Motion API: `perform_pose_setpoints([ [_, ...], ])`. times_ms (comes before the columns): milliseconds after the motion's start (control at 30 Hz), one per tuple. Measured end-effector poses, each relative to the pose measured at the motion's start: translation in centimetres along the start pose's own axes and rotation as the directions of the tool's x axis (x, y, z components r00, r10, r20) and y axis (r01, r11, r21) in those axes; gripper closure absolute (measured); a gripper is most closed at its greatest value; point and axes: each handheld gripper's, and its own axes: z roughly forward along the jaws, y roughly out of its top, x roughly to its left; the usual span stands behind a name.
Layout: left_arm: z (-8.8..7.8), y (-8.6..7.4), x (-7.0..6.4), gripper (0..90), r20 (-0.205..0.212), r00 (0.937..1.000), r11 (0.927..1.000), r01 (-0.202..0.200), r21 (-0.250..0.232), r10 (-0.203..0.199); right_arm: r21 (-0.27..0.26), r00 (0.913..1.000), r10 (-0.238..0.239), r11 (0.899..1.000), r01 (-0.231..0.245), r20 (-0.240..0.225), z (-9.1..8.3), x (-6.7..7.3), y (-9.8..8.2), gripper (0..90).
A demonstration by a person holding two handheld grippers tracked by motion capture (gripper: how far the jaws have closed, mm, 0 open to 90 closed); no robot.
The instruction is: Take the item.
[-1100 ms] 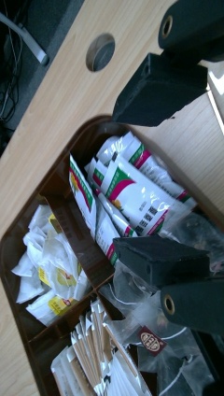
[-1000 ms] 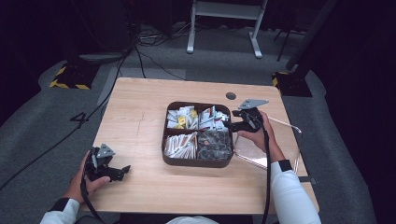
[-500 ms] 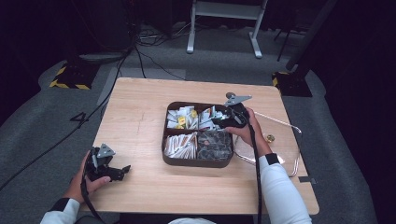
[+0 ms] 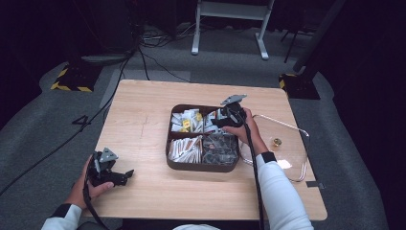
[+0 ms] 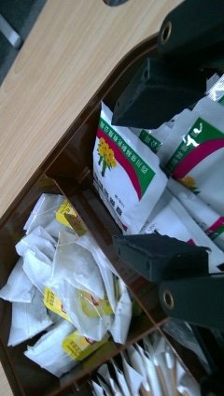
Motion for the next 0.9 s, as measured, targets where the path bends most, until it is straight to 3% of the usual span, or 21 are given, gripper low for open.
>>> perform_pose_setpoints([
  [133,0.0,0.0,0.0,0.2,-0.002,1.0000,1.0000,0.001,-0.001,-0.001,0.029,0.9988,0.044,0.999,-0.044,0.022,0.9,-0.5,0.3,40.2],
  [200,0.0,0.0,0.0,0.2,-0.001,1.0000,1.0000,0.001,-0.001,-0.001,0.041,0.9982,0.059,0.997,-0.060,0.012,1.2,-0.7,0.3,39.7],
  [433,0.0,0.0,0.0,0.2,-0.001,1.0000,1.0000,0.001,-0.001,-0.001,0.026,0.9982,0.055,0.998,-0.054,-0.024,1.4,-0.5,0.7,44.9],
  [800,0.0,0.0,0.0,0.2,-0.002,1.0000,1.0000,0.000,-0.003,0.000,0.016,0.9988,-0.013,1.000,0.014,-0.048,1.8,1.0,1.6,81.6],
  [900,0.0,0.0,0.0,0.2,-0.001,1.0000,1.0000,0.000,-0.002,0.000,0.021,0.9984,-0.024,0.999,0.026,-0.051,2.0,1.3,1.7,87.5],
])
